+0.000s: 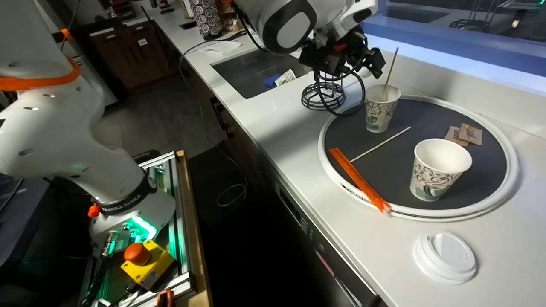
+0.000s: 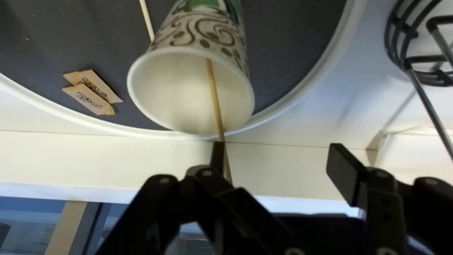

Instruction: Move the coffee cup on the left to the left then put one chopstick in the coffee cup on the right.

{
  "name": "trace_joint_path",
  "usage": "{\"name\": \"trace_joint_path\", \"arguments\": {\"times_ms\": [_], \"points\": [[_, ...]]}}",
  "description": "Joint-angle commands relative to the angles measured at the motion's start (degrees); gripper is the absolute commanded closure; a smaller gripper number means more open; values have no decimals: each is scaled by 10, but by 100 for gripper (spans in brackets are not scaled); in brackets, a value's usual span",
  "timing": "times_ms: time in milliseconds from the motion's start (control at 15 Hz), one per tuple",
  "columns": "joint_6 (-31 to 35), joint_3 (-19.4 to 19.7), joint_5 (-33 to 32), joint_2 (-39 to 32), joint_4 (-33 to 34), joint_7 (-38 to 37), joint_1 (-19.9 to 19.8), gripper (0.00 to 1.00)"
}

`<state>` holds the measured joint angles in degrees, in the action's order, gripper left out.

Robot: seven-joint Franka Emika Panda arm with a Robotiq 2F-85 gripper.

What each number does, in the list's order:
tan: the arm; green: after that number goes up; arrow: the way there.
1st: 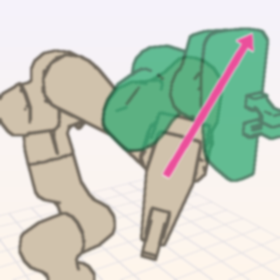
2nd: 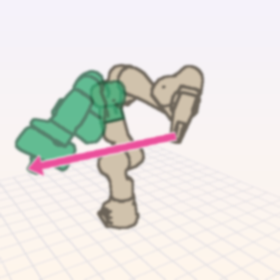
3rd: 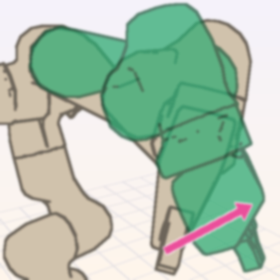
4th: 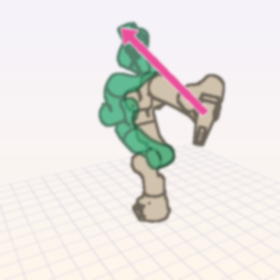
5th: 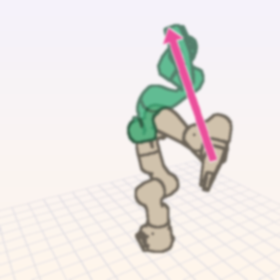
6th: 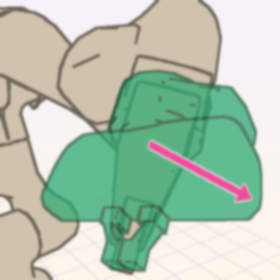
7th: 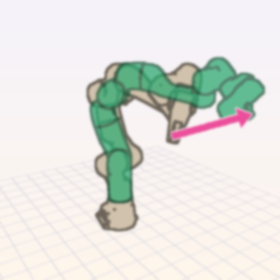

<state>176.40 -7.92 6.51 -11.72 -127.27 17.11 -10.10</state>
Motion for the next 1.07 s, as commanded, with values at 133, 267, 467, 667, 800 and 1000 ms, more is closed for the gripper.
{"name": "trace_joint_path", "arguments": {"times_ms": [133, 267, 467, 667, 800, 1000], "points": [[9, -32, 66, 79, -47, 20, -47, 0], [-13, 1, 43, 95, -57, -17, -48, 0], [-47, 43, 13, 95, -65, -70, -58, 0], [-99, 54, 39, 85, -59, -43, -69, 0], [-123, 60, 40, 81, -56, -24, -74, 0], [-140, 56, 56, 62, -48, 40, -81, 0]]}}
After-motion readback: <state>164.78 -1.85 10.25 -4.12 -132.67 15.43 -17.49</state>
